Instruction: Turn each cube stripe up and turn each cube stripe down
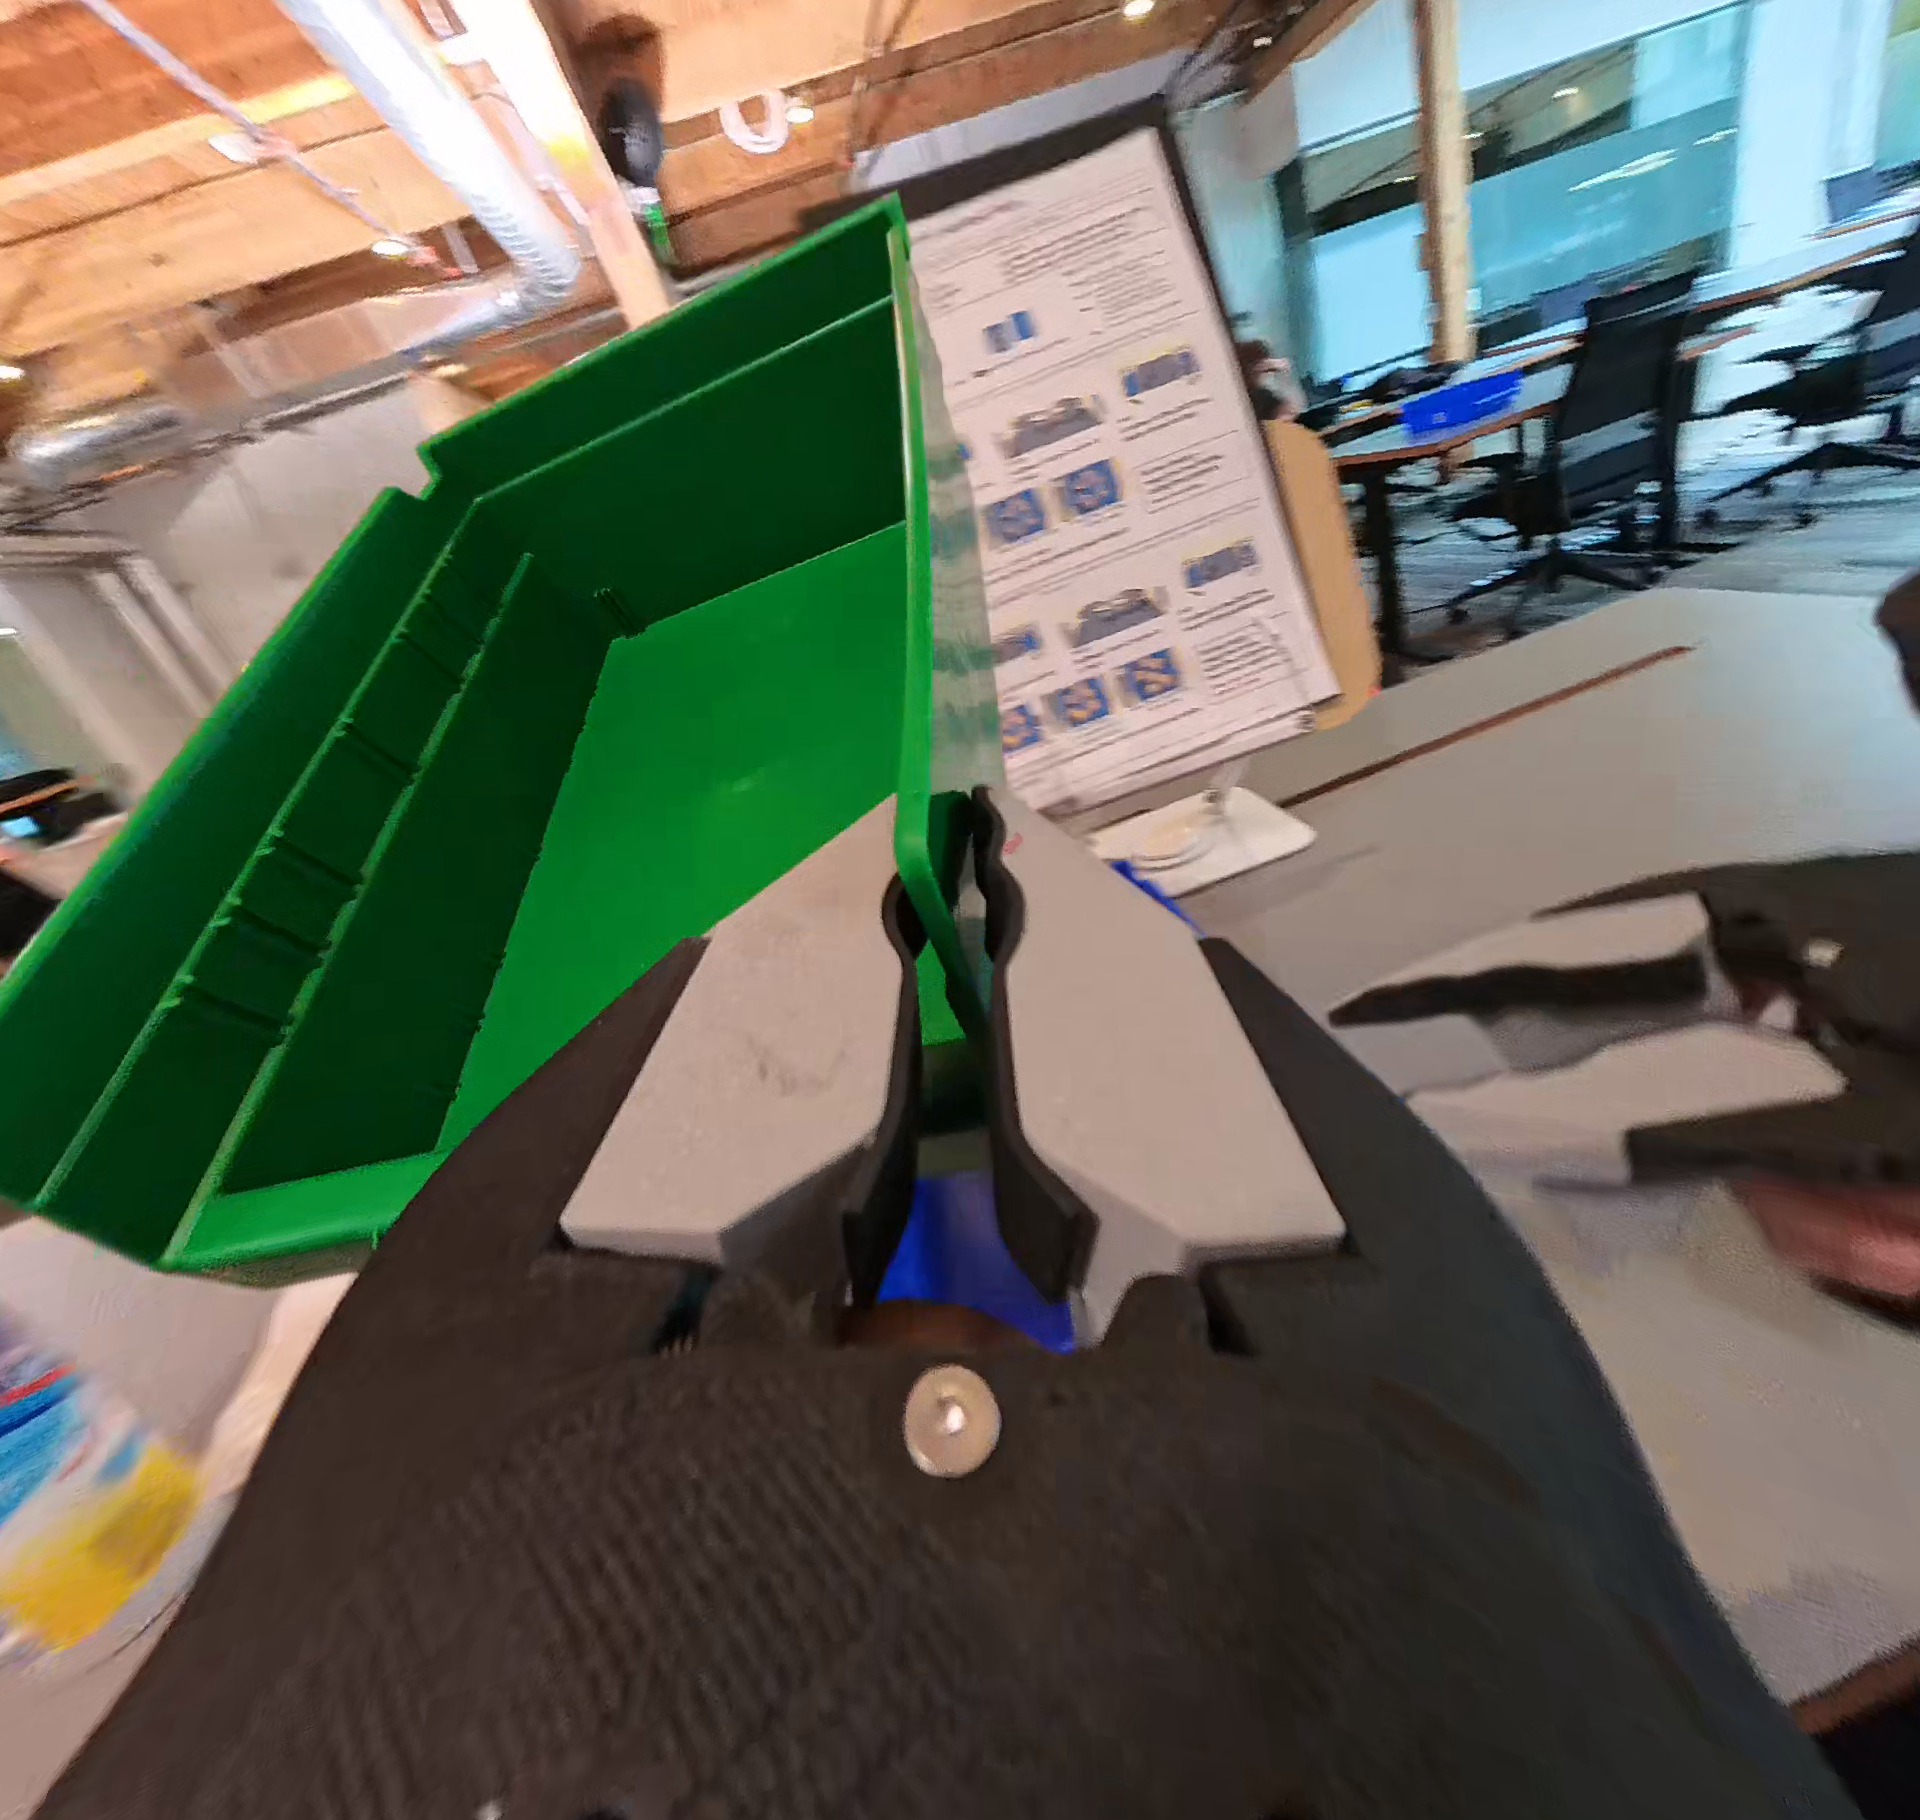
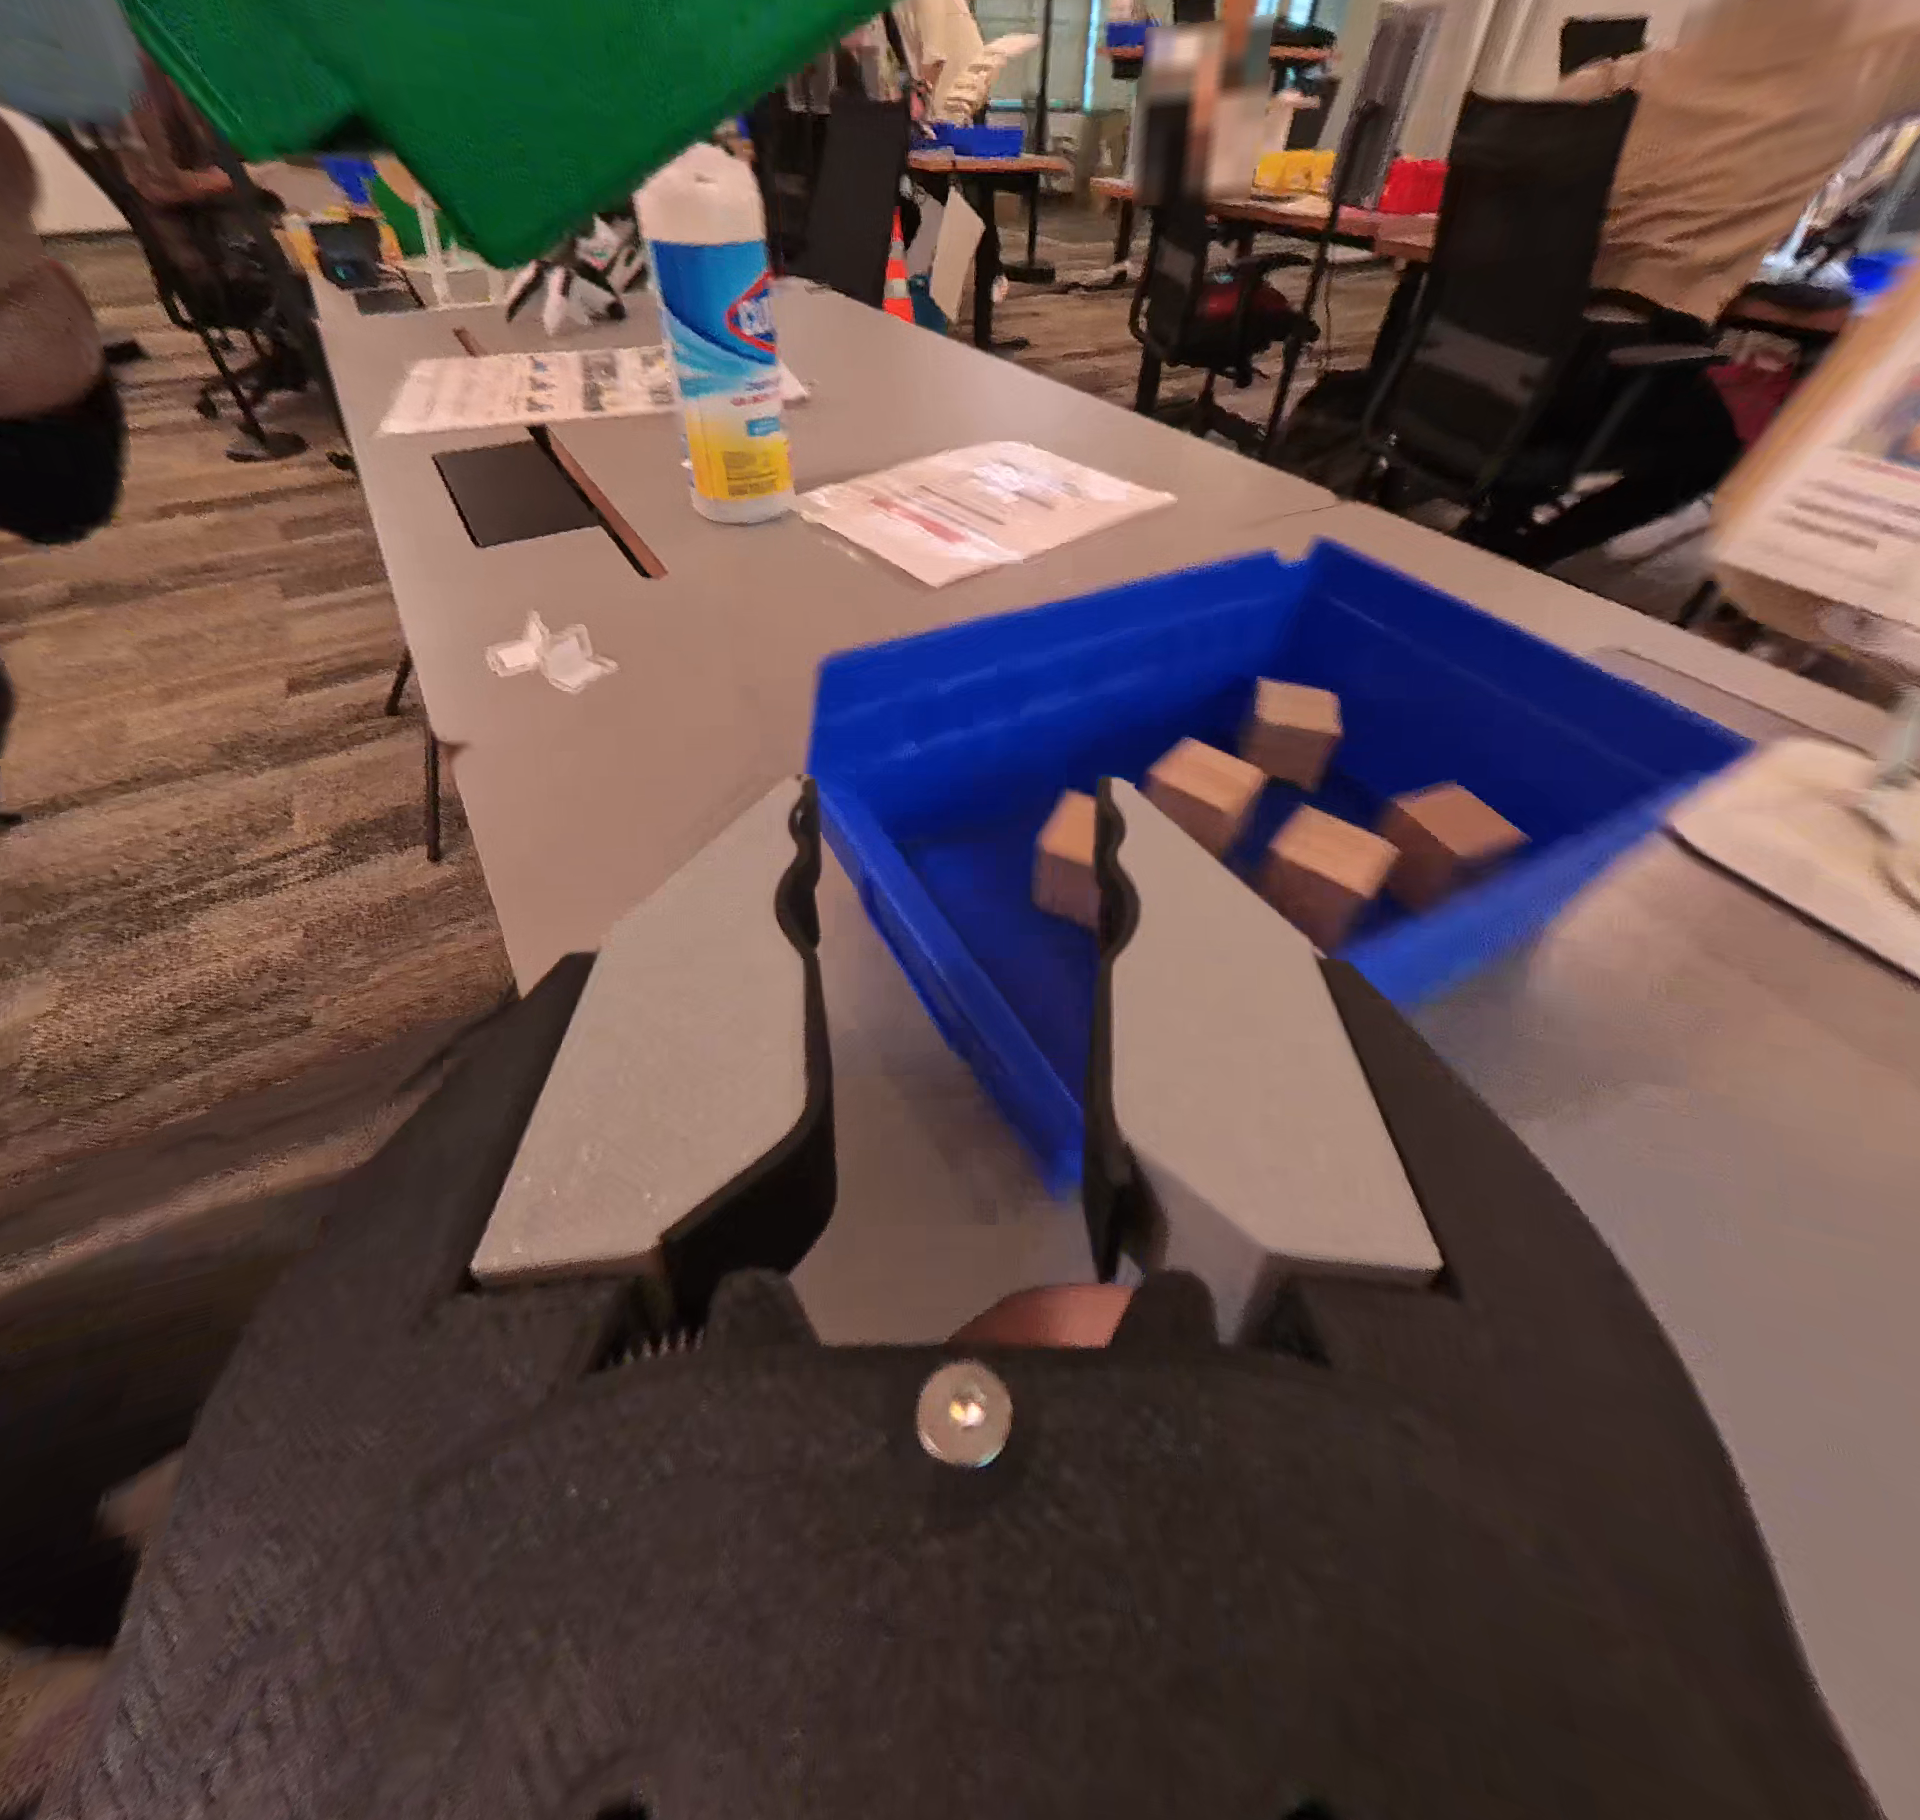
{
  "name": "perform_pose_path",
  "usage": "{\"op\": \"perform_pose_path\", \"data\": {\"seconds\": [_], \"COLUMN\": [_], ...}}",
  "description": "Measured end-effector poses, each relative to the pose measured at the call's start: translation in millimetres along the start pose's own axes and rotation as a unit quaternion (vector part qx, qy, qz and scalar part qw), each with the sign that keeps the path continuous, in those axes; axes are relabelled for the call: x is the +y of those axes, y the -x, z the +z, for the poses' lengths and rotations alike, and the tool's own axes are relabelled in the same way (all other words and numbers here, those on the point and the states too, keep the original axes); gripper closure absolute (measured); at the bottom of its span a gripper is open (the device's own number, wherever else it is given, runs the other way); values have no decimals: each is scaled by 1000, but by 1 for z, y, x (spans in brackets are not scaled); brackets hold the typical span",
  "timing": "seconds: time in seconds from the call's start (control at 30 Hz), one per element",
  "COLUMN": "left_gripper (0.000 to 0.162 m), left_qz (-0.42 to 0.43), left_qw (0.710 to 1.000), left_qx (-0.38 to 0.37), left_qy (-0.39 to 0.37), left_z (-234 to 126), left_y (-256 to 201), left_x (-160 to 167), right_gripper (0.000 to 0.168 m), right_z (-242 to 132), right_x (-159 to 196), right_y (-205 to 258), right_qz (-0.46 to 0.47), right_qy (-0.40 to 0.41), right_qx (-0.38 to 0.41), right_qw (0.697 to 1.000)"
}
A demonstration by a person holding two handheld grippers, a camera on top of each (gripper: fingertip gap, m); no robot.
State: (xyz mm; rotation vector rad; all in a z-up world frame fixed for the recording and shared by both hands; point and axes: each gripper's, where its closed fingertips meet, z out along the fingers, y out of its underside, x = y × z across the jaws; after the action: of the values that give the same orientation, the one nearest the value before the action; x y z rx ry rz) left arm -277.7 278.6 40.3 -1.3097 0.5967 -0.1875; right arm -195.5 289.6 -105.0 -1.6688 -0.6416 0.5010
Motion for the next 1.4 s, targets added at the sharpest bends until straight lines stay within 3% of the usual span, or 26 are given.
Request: {"op": "perform_pose_path", "data": {"seconds": [0.03,0.13,0.27,0.43,0.6,0.7,0.8,0.93,1.0,1.17,1.4], "left_gripper": [159,159,158,158,153,139,124,115,105,72,72], "left_qz": [-3,-11,0,23,-4,-26,-20,-61,-65,-17,12], "left_qw": [1000,994,976,955,941,911,907,911,924,960,977], "left_qx": [25,112,218,293,328,387,392,400,370,238,76], "left_qy": [0,10,15,42,83,144,150,75,76,147,196], "left_z": [9,36,68,90,113,115,104,69,67,81,86], "left_y": [-18,-87,-191,-310,-399,-443,-435,-375,-338,-251,-146], "left_x": [2,10,25,62,105,131,123,75,74,128,193], "right_gripper": [122,121,125,125,124,122,120,117,107,120,120], "right_z": [-23,-91,-183,-271,-302,-297,-282,-239,-209,-160,-157], "right_x": [7,39,61,98,124,129,121,110,112,114,103], "right_y": [-14,-47,-114,-174,-201,-208,-197,-150,-131,-126,-117], "right_qz": [7,40,58,134,179,180,177,138,118,73,9], "right_qy": [16,75,72,72,71,76,64,69,82,100,123], "right_qx": [-3,-32,52,144,190,210,200,136,117,153,169], "right_qw": [1000,996,994,978,963,958,962,979,983,981,978]}}
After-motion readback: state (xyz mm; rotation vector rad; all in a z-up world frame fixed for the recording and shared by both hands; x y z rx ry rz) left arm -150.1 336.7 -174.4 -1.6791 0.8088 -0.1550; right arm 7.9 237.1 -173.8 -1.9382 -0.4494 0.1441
